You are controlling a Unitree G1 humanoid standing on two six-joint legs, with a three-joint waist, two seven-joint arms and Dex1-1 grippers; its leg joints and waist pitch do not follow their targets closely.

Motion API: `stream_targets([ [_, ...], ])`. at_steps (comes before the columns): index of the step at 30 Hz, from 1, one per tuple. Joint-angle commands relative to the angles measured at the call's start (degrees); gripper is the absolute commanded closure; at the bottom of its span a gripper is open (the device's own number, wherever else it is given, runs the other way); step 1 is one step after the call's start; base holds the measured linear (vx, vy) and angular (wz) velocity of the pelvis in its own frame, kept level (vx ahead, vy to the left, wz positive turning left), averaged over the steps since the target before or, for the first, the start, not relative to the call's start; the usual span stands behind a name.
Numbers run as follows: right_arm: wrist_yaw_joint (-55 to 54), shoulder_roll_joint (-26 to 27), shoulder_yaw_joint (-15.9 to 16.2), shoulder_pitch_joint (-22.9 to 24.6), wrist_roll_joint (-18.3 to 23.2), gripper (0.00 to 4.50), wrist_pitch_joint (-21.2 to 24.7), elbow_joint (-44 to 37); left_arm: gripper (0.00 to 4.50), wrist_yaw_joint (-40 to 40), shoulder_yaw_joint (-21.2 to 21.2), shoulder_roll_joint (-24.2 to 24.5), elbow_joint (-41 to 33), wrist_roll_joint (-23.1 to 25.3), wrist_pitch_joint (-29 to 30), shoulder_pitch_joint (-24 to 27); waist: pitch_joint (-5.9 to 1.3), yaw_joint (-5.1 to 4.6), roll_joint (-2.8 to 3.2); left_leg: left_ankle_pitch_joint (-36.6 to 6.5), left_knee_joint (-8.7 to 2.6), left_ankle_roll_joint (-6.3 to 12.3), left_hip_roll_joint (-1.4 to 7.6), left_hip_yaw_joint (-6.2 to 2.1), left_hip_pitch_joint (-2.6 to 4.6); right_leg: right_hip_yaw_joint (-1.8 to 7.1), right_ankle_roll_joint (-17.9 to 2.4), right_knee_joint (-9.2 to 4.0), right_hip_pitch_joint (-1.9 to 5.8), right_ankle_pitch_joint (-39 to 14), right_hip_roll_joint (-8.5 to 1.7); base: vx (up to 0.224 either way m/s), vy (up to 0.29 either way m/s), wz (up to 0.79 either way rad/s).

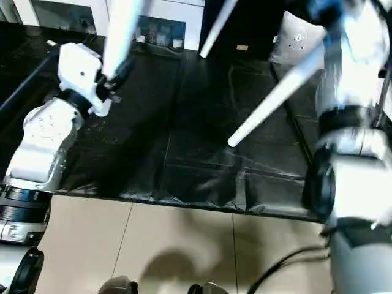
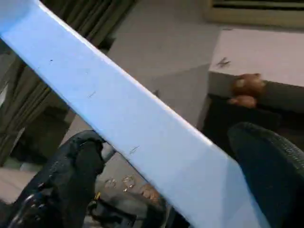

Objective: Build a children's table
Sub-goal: Flip table

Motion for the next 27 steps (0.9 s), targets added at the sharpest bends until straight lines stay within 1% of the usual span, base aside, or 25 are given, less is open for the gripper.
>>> stream_targets([
  [1, -4.0, 0.8, -7.1, 6.5, 6.0, 0.0, 0.9, -5.0, 2.93, 0.4, 2.2, 3.1, 7.1, 2.5, 2.4, 4.4, -4.08, -0.26, 2.04, -5.2, -5.07, 3.9, 4.08, -1.09, 1.26, 4.31, -10.0, -4.55, 4.35, -8.4, -5.95, 0.0, 0.0, 0.0],
  [2, -4.5, 2.0, -7.0, 9.4, 6.3, 0.0, 1.4, -7.8, 2.93, 0.4, 2.2, 3.5, 7.5, 2.7, 2.0, 4.9, -3.67, -0.5, 1.79, -11.2, -5.61, 1.06, 3.81, -1.2, 2.29, 3.96, -6.7, -5.83, 4.47, -17.4, -5.88, 0.0, 0.0, 0.0],
  [3, -4.7, 2.3, -6.7, 10.5, 6.1, 0.0, 1.8, -9.2, 2.93, 0.3, 2.2, 3.6, 7.6, 2.7, 1.9, 5.2, -3.28, -0.94, 1.83, -16.0, -6.21, -1.0, 3.54, -1.43, 3.2, 3.42, -4.0, -6.77, 4.51, -26.2, -5.75, 0.0, 0.0, 0.0],
  [4, -4.9, 2.4, -6.3, 11.3, 5.8, 0.0, 2.3, -10.6, 2.93, 0.3, 2.2, 3.7, 7.7, 2.7, 1.8, 5.3, -3.28, -0.94, 1.83, -16.0, -6.21, -1.0, 3.54, -1.43, 3.2, 3.42, -4.0, -6.77, 4.51, -26.2, -5.75, 0.0, 0.0, 0.0],
  [5, -5.3, 2.3, -5.7, 12.3, 5.3, 0.0, 3.5, -12.9, 2.93, 0.2, 2.3, 3.7, 7.8, 2.6, 1.5, 5.5, -4.04, -1.65, 1.27, -13.6, -6.21, -1.6, 2.79, -1.76, 2.03, 3.23, -0.1, -7.35, 6.12, -30.4, -6.0, -0.054, 0.004, -0.11],
  [6, -5.4, 1.9, -5.2, 12.5, 5.1, 0.0, 4.4, -14.1, 2.93, 0.0, 2.3, 3.8, 7.7, 2.4, 1.3, 5.6, -4.13, -1.67, 1.6, -11.3, -6.18, -1.13, 2.75, -1.69, 1.97, 3.21, 1.1, -7.73, 5.92, -30.5, -6.11, -0.051, -0.01, -0.08],
  [7, -5.2, 1.4, -4.7, 12.4, 4.8, 0.0, 4.8, -14.6, 2.93, -0.1, 2.3, 3.9, 7.7, 2.3, 1.2, 5.7, -4.16, -1.65, 2.28, -11.1, -6.12, -0.98, 2.71, -1.7, 2.23, 3.13, 0.9, -7.71, 5.71, -30.0, -6.04, -0.051, -0.01, -0.08],
  [8, -4.5, 0.6, -4.4, 11.7, 4.5, 0.0, 4.9, -14.1, 2.93, -0.2, 2.2, 4.0, 7.5, 2.2, 1.1, 5.7, -4.15, -1.65, 2.05, -10.9, -6.0, -0.33, 2.75, -1.47, 2.56, 3.19, 0.6, -7.92, 5.14, -28.9, -5.84, 0.0, 0.0, 0.0],
  [9, -4.2, -0.2, -4.3, 11.0, 4.4, 0.0, 5.1, -14.1, 2.93, -0.4, 2.1, 4.1, 7.5, 2.1, 1.0, 5.7, -4.15, -1.58, 1.84, -10.9, -5.96, 0.19, 2.84, -1.36, 2.83, 3.26, -0.7, -7.75, 4.87, -27.6, -5.73, 0.0, 0.0, 0.0],
  [10, -4.3, -0.4, -4.5, 10.9, 4.4, 0.0, 5.3, -14.1, 2.93, -0.4, 2.1, 4.1, 7.5, 2.1, 0.9, 5.7, -4.15, -1.58, 1.84, -10.9, -5.96, 0.19, 2.84, -1.36, 2.83, 3.26, -0.7, -7.75, 4.87, -27.6, -5.73, 0.0, 0.0, 0.0],
  [11, -4.6, -1.0, -4.9, 10.3, 4.7, 0.0, 6.0, -14.2, 2.93, -0.5, 2.0, 4.2, 7.7, 2.0, 0.7, 5.7, -4.16, -1.27, 1.91, -9.9, -6.06, 0.78, 3.11, -1.37, 2.69, 3.34, -2.4, -7.17, 4.8, -25.0, -5.66, 0.0, 0.0, 0.0],
  [12, -6.1, -1.8, -6.0, 10.2, 5.5, 0.0, 7.6, -15.1, 2.93, -0.5, 2.1, 4.3, 8.3, 2.1, 0.0, 5.7, -4.18, -1.24, 1.69, -9.8, -6.17, 0.75, 3.35, -1.48, 2.56, 3.39, -2.8, -6.92, 4.89, -23.6, -5.67, 0.0, 0.0, 0.0],
  [13, -6.6, -1.8, -6.2, 10.4, 5.6, 0.0, 8.0, -15.1, 2.93, -0.5, 2.2, 4.3, 8.4, 2.2, -0.2, 5.8, -4.26, -1.1, 1.87, -9.6, -6.23, 0.61, 3.46, -1.51, 2.62, 3.48, -3.0, -6.77, 4.87, -22.3, -5.69, 0.0, 0.0, 0.0],
  [14, -6.7, -1.8, -6.3, 10.5, 5.6, 0.0, 8.2, -15.1, 2.93, -0.5, 2.2, 4.3, 8.5, 2.2, -0.2, 5.9, -4.42, -1.06, 1.91, -9.2, -6.27, 0.32, 3.7, -1.49, 2.73, 3.67, -4.0, -6.37, 4.77, -19.3, -5.73, 0.0, 0.0, 0.0],
  [15, -7.0, -1.6, -6.3, 11.3, 5.9, 0.0, 9.5, -15.3, 2.93, -0.5, 2.4, 4.3, 8.4, 2.4, -0.3, 6.2, -4.62, -1.04, 1.77, -8.1, -6.32, 0.21, 3.76, -1.57, 2.42, 3.76, -5.1, -5.82, 5.14, -16.0, -5.82, 0.0, 0.0, 0.0],
  [16, -6.9, -1.5, -6.3, 11.6, 6.0, 0.0, 9.9, -15.4, 2.93, -0.5, 2.4, 4.3, 8.4, 2.4, -0.3, 6.3, -4.62, -1.04, 1.77, -8.1, -6.32, 0.21, 3.76, -1.57, 2.42, 3.76, -5.1, -5.82, 5.14, -16.0, -5.82, 0.0, 0.0, 0.0],
  [17, -6.9, -1.4, -6.2, 12.0, 6.1, 0.0, 10.4, -15.5, 2.93, -0.5, 2.5, 4.3, 8.4, 2.5, -0.2, 6.4, -4.8, -1.07, 1.71, -6.2, -6.25, 0.53, 3.8, -1.55, 2.22, 3.92, -6.6, -5.24, 5.37, -11.4, -5.89, 0.0, 0.0, 0.0],
  [18, -6.6, -1.1, -5.9, 13.1, 6.7, 0.0, 12.6, -15.5, 2.93, -0.4, 2.5, 4.3, 8.2, 2.5, -0.2, 6.7, -4.86, -1.1, 1.63, -5.5, -6.16, 0.83, 3.69, -1.43, 2.19, 4.02, -7.4, -5.12, 5.5, -9.9, -5.94, 0.0, 0.0, 0.0],
  [20, -7.0, -0.3, -5.6, 14.5, 6.9, 0.0, 14.7, -14.3, 2.93, -0.3, 2.4, 4.4, 8.4, 2.4, -0.2, 7.1, -4.91, -1.01, 1.49, -4.7, -6.07, 1.34, 3.46, -1.33, 2.02, 4.02, -7.5, -5.15, 5.77, -10.0, -6.02, 0.0, 0.0, 0.0],
  [21, -7.5, 0.4, -5.7, 15.4, 6.8, 0.0, 15.0, -13.7, 2.93, -0.3, 2.3, 4.4, 8.5, 2.4, -0.3, 7.4, -4.95, -1.0, 1.33, -4.4, -6.03, 1.58, 3.39, -1.25, 1.94, 4.0, -7.4, -5.24, 5.83, -10.3, -6.07, 0.0, 0.0, 0.0],
  [22, -7.5, 0.4, -5.7, 15.4, 6.8, 0.0, 15.0, -13.7, 2.93, -0.3, 2.3, 4.4, 8.5, 2.4, -0.3, 7.4, -4.88, -0.94, 1.4, -4.4, -6.1, 1.59, 3.46, -1.3, 1.94, 4.0, -7.1, -5.34, 5.82, -10.9, -6.16, 0.0, 0.0, 0.0],
  [23, -7.7, 0.7, -5.7, 15.6, 6.9, 0.0, 14.9, -13.8, 2.93, -0.3, 2.2, 4.4, 8.6, 2.4, -0.3, 7.4, -4.8, -0.97, 1.46, -4.9, -6.14, 1.33, 3.49, -1.29, 2.03, 3.92, -6.7, -5.54, 5.7, -12.4, -6.07, 0.0, 0.0, 0.0],
  [24, -8.0, 2.1, -5.8, 17.0, 8.2, 0.0, 16.8, -14.4, 2.93, -0.2, 1.9, 4.3, 8.9, 2.3, -0.3, 7.6, -4.65, -1.02, 1.52, -5.7, -6.27, 1.03, 3.52, -1.34, 2.19, 3.86, -6.2, -5.75, 5.63, -14.1, -5.95, 0.0, 0.0, 0.0],
  [25, -8.1, 2.7, -5.8, 17.6, 8.7, 0.0, 17.7, -14.4, 2.93, -0.2, 1.9, 4.2, 9.0, 2.3, -0.2, 7.7, -4.57, -1.05, 1.59, -6.3, -6.36, 0.81, 3.61, -1.37, 2.29, 3.83, -5.9, -5.85, 5.54, -15.0, -5.97, 0.0, 0.0, 0.0],
  [27, -7.7, 3.8, -5.8, 18.6, 9.6, 0.0, 18.6, -14.0, 2.93, -0.1, 1.8, 4.0, 9.3, 2.3, 0.0, 7.9, -4.39, -1.3, 1.73, -8.9, -6.59, -0.19, 3.73, -1.49, 2.54, 3.8, -5.2, -6.44, 5.38, -18.1, -6.06, 0.0, 0.0, 0.0],
])
